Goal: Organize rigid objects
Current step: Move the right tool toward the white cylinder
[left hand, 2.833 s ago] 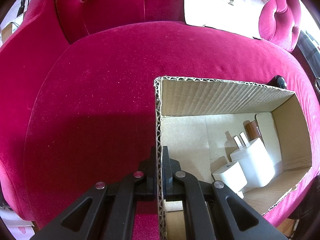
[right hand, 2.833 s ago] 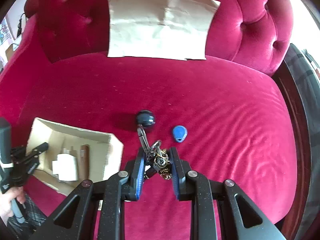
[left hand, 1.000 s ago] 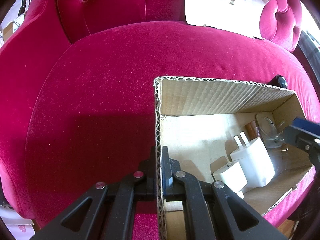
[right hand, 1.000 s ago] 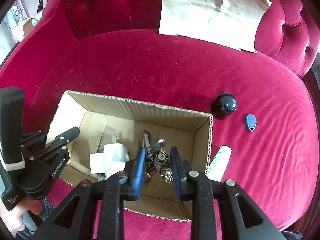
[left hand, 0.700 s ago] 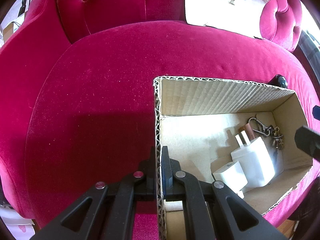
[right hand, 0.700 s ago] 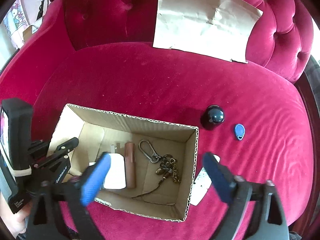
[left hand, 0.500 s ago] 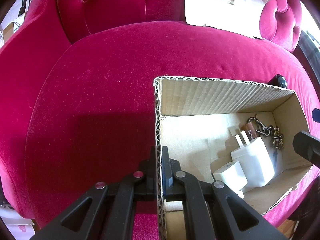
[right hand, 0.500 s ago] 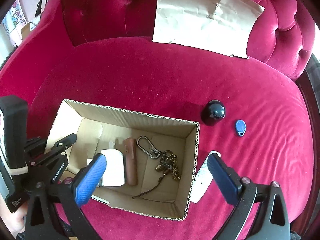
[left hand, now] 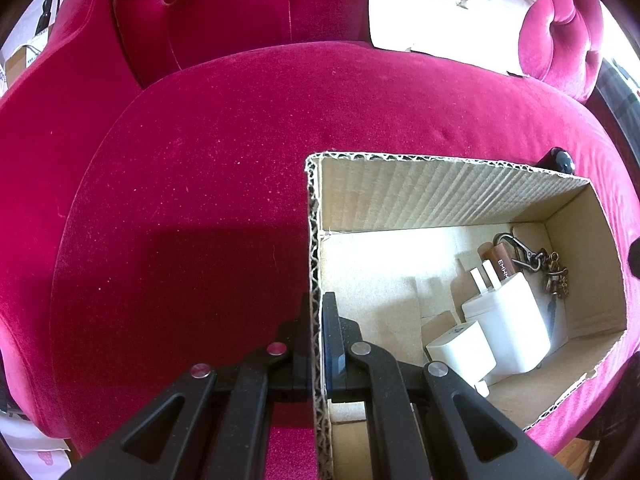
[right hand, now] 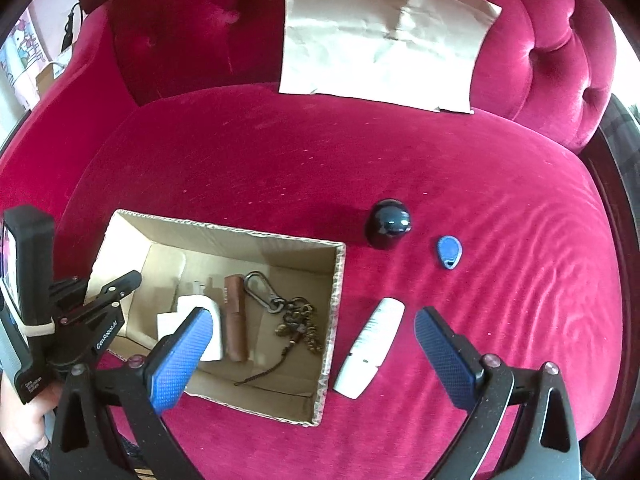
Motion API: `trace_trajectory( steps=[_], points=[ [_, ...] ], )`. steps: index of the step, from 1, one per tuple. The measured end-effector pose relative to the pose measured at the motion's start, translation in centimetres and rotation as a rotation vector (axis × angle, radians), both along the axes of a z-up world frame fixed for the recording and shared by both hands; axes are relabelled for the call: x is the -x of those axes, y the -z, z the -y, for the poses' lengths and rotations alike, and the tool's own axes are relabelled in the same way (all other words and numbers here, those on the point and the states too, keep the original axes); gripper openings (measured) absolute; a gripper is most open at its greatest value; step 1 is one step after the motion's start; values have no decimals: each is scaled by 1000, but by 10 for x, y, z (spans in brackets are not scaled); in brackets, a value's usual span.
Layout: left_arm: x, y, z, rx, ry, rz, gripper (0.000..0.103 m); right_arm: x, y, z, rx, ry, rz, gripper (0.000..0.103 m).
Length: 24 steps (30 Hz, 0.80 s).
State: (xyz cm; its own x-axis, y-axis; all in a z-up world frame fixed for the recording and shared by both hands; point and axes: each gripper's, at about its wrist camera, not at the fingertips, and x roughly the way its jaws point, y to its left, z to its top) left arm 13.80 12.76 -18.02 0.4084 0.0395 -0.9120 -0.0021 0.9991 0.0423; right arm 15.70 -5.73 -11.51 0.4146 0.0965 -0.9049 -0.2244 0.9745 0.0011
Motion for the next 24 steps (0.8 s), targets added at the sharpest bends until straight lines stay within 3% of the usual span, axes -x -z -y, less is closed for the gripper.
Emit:
trace_trajectory(
  steps=[12,24],
  points=[
    [0,1,0,4,-1,-1,3,6,-7,40,30,27,9,103],
    [-1,2,1,1,0,-1,3,14,6,74,43,75,-8,103]
  ],
)
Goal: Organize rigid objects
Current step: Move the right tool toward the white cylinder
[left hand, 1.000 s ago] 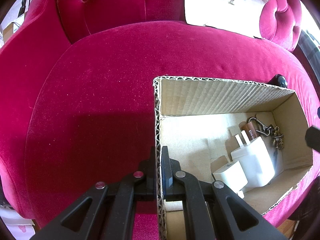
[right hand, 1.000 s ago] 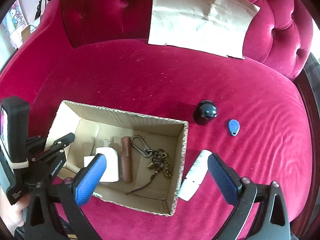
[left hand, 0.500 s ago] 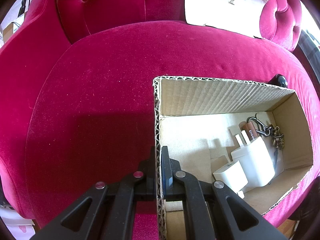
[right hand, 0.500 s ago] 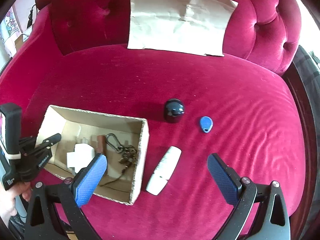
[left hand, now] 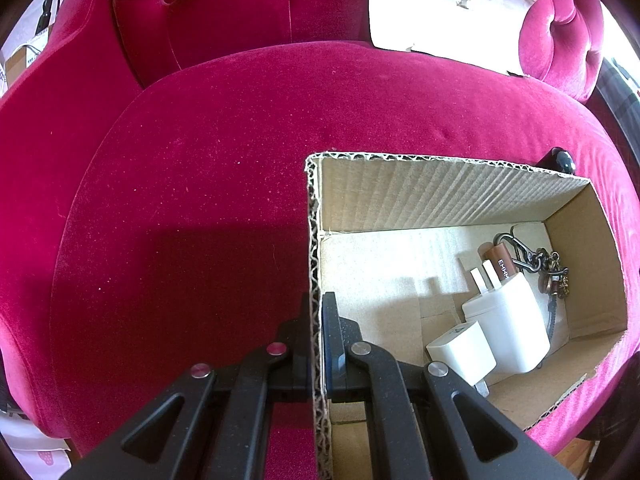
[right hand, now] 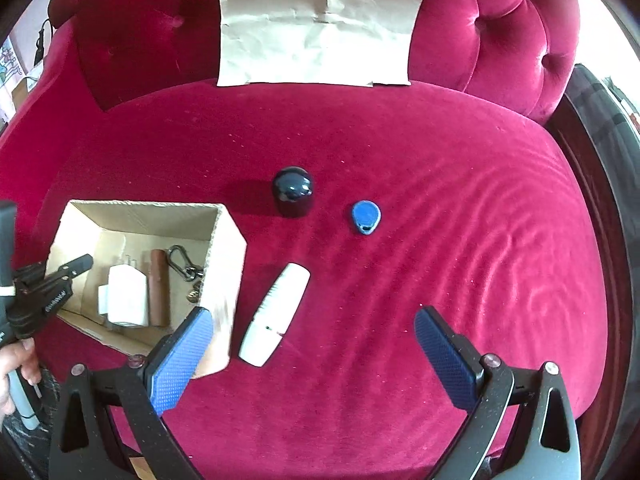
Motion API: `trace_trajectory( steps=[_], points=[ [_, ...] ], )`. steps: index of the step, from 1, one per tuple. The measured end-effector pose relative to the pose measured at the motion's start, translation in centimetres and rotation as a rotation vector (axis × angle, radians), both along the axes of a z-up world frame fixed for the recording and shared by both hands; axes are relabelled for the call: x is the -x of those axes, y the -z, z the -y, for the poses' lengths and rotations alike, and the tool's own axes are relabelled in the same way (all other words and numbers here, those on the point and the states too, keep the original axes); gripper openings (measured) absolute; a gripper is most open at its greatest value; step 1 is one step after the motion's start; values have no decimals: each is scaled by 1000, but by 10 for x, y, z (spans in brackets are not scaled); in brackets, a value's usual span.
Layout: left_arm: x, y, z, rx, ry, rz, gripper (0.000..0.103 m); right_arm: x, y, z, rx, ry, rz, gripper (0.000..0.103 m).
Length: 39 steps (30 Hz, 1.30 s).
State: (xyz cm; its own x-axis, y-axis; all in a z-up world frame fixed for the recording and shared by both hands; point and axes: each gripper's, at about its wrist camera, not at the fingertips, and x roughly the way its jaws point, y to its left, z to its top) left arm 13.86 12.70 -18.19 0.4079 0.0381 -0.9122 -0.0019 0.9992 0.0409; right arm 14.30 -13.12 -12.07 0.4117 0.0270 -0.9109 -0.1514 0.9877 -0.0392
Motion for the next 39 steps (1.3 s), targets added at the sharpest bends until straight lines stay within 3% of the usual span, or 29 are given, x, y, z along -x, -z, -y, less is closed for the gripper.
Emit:
trace_trajectory(
  steps=[27,39],
  points=[
    [2,-1,-1,-3,4,0,3,-28,46,16,-86,-27,-86,100],
    [-1,1,1,-7,7,0,3,-54,68,-3,-151,-49,-135,76]
  ],
)
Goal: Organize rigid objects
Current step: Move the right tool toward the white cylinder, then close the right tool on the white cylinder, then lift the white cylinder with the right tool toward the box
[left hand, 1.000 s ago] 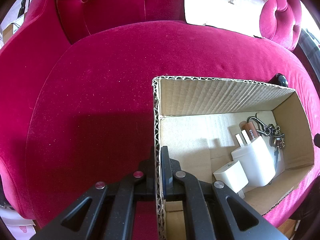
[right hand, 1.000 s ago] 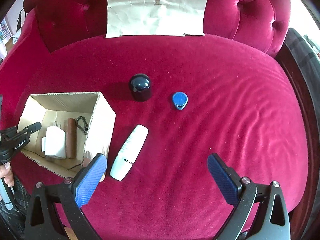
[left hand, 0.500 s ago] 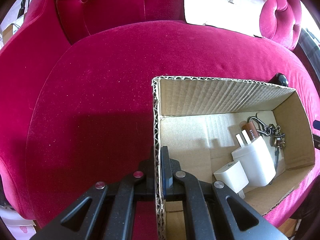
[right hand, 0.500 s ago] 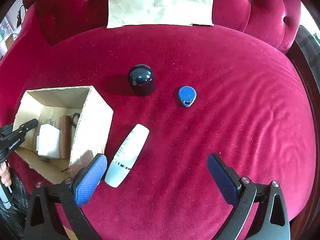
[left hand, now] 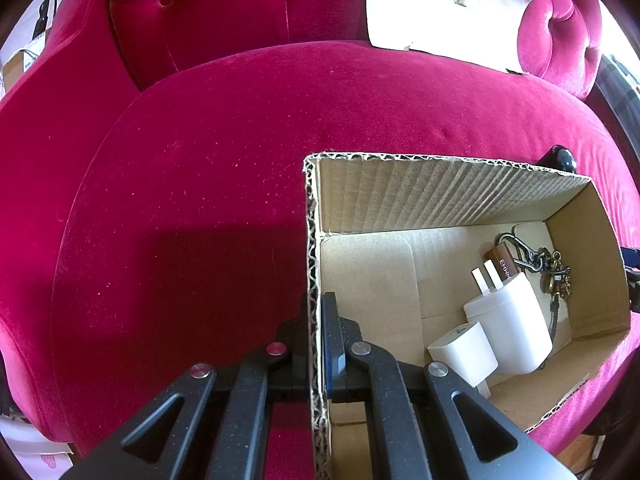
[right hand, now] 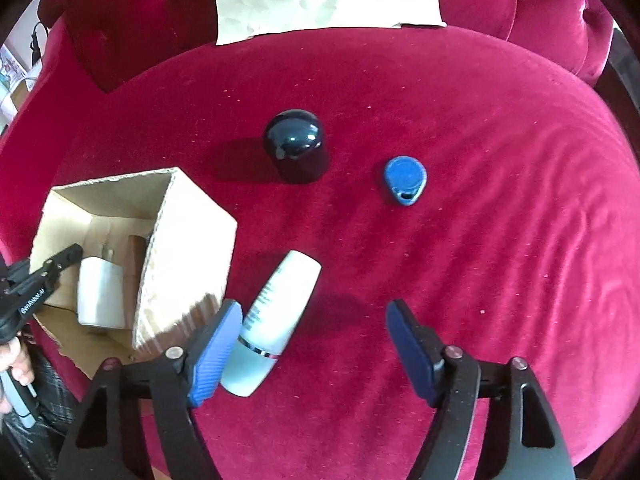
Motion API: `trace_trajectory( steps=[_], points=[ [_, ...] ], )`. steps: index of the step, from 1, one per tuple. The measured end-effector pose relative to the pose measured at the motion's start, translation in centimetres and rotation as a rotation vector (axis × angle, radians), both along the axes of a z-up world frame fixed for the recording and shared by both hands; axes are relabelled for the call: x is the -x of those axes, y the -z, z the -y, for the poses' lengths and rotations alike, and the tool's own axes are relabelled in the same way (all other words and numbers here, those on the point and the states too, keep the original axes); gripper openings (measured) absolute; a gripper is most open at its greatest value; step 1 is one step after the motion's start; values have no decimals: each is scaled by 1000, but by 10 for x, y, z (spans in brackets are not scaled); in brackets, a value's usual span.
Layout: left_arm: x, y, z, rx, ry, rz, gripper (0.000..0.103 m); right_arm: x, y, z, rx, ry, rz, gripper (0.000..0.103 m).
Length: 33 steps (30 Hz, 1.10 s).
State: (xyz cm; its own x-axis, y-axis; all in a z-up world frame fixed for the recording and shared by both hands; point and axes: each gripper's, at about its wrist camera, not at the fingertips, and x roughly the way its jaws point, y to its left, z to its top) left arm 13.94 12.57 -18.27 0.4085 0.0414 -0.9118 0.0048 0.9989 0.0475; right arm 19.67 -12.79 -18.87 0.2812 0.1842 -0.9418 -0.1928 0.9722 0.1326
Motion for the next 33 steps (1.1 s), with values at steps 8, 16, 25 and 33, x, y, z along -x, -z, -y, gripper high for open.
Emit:
trace_trajectory(
  steps=[8,16,25,33],
  points=[
    [0,0,1,-2,1,0,3,-8,9,-15,-113,-29,-47,47],
    [0,-1,2,-4,0,2,3,-11,17,-22,-185,-41,-72,27],
    [0,-1,3,-3,-2,1,3,4,6,-35,-108,-55,-19,27],
    [0,-1,2,-1,-3,1,3,14,0,-35,-74,-28,-3,27]
  ],
)
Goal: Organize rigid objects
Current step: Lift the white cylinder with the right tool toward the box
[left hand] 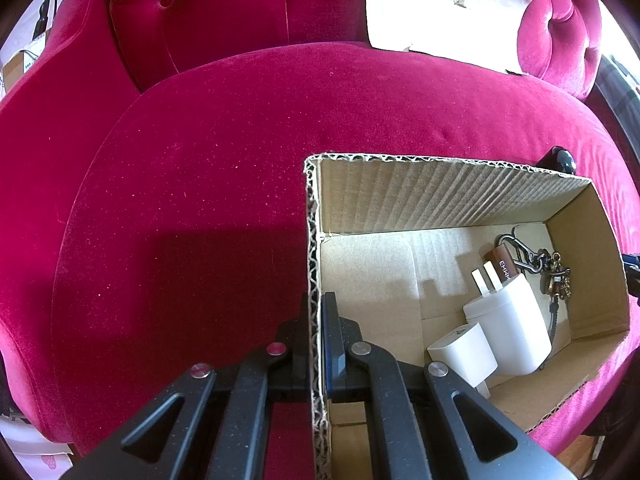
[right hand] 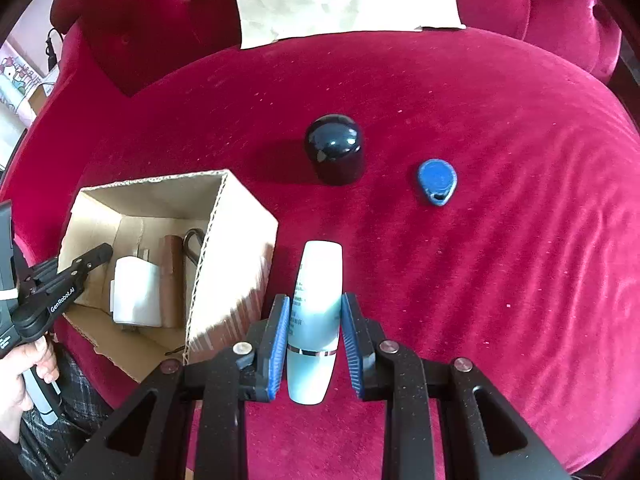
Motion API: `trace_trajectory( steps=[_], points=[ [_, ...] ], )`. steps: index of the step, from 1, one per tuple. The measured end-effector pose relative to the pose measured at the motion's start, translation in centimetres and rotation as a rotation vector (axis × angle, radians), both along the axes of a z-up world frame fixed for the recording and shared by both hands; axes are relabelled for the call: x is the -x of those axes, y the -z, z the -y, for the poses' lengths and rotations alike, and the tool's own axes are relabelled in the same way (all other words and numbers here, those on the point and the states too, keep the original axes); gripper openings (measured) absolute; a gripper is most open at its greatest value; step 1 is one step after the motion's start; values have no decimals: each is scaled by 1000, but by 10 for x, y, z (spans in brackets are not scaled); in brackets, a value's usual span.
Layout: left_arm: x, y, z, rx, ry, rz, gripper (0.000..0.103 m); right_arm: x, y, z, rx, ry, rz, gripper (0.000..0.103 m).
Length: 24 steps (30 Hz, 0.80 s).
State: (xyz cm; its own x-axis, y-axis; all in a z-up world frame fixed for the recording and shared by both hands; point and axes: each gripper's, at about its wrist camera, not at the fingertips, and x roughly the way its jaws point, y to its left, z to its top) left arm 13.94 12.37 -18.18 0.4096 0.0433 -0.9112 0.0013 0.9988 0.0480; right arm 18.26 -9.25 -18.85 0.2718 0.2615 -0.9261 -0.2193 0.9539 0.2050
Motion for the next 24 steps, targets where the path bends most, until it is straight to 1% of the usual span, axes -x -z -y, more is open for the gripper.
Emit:
trace_trajectory(
  steps=[10,16,24],
  points=[
    [1,-1,1,-3,-2,5,3,13,-16,0,43,9,27,27],
    [2,0,2,-3,-1,8,3,18,-33,9,54,15,44,27],
    [3,0,2,-5,-2,8,3,22,-56,7,70,20,72,27]
  ],
)
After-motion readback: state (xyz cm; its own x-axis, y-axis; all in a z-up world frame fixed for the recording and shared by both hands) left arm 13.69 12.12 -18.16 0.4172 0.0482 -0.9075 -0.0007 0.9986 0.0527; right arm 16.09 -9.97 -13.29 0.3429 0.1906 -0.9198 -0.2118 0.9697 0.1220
